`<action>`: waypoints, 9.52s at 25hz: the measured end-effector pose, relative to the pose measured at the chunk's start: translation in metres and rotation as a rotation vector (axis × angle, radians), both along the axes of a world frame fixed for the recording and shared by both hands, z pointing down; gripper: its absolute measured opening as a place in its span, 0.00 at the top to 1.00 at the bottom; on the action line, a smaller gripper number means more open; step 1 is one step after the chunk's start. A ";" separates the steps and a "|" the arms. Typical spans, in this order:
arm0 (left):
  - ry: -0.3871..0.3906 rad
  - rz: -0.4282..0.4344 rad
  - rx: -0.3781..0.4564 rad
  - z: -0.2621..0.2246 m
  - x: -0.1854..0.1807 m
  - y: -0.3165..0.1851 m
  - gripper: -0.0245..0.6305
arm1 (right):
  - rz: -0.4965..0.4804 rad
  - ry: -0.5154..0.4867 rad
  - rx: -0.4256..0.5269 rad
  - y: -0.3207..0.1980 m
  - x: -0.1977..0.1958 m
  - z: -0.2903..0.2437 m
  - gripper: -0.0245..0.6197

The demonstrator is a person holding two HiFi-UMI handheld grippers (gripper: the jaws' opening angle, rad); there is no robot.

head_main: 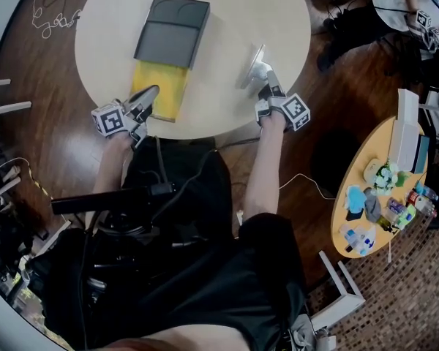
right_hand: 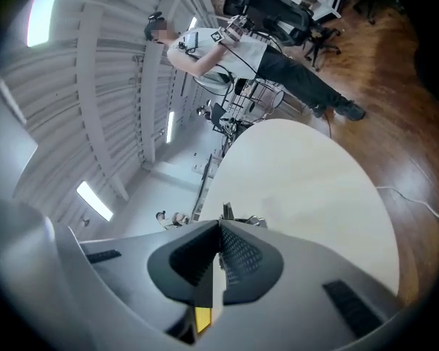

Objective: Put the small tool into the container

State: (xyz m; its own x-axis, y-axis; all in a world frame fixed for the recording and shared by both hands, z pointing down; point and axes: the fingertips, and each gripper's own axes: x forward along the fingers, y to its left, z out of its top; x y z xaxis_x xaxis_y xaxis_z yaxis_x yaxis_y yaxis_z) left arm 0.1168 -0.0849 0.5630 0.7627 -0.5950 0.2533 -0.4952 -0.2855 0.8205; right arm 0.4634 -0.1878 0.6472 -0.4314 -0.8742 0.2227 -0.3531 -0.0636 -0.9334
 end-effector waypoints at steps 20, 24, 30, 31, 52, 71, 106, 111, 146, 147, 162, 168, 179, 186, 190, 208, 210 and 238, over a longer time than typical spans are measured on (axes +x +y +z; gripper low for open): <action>-0.021 0.017 0.012 -0.006 -0.009 -0.001 0.97 | -0.113 -0.212 0.037 0.057 -0.106 -0.033 0.98; 0.009 0.043 0.015 -0.007 -0.017 -0.007 0.97 | -0.128 -0.223 0.044 0.065 -0.135 -0.046 0.98; 0.072 0.059 0.020 -0.006 -0.056 -0.020 0.97 | -0.135 -0.161 0.006 0.078 -0.184 -0.047 0.98; 0.081 0.058 0.023 -0.007 -0.067 -0.022 0.97 | -0.135 -0.150 0.002 0.081 -0.194 -0.047 0.98; 0.358 0.120 -0.043 0.011 -0.140 -0.025 0.97 | -0.167 0.149 -0.162 0.114 -0.327 -0.047 0.98; 0.298 -0.014 -0.024 0.016 -0.186 -0.041 0.97 | -0.317 0.175 -0.250 0.078 -0.394 0.010 0.96; 0.307 0.041 -0.074 0.030 -0.169 -0.043 0.97 | -0.732 0.781 -0.173 0.102 -0.388 0.009 0.80; 0.296 0.039 -0.084 0.031 -0.169 -0.042 0.97 | -0.531 0.734 -0.242 0.091 -0.355 0.006 0.95; 0.023 0.445 0.191 -0.024 -0.065 -0.151 0.95 | -0.869 0.932 0.258 0.162 -0.367 -0.031 0.83; 0.016 0.470 0.184 -0.022 -0.057 -0.154 0.94 | -0.896 0.945 0.270 0.168 -0.370 -0.027 0.81; 0.027 0.484 0.140 0.008 -0.012 -0.184 0.87 | -1.270 1.223 0.393 0.215 -0.391 0.017 0.70; 0.116 0.452 0.077 0.015 -0.006 -0.184 0.87 | -1.351 1.356 0.434 0.214 -0.398 0.038 0.70; 0.259 0.392 -0.087 0.033 -0.004 -0.195 0.88 | -1.364 1.517 0.549 0.215 -0.408 0.044 0.90; 0.302 0.378 -0.121 0.033 -0.004 -0.198 0.88 | -1.370 1.554 0.558 0.210 -0.410 0.030 0.89; 0.304 0.375 -0.122 0.035 -0.006 -0.199 0.88 | -1.357 1.580 0.510 0.194 -0.404 0.054 0.89; 0.264 0.359 -0.139 0.039 -0.003 -0.198 0.90 | -1.390 1.625 0.486 0.171 -0.399 0.057 0.89; 0.259 0.356 -0.147 0.040 -0.005 -0.196 0.90 | -1.376 1.641 0.478 0.157 -0.398 0.059 0.89; 0.221 0.384 -0.200 0.046 -0.002 -0.194 0.91 | -1.388 1.699 0.401 0.059 -0.390 0.055 0.89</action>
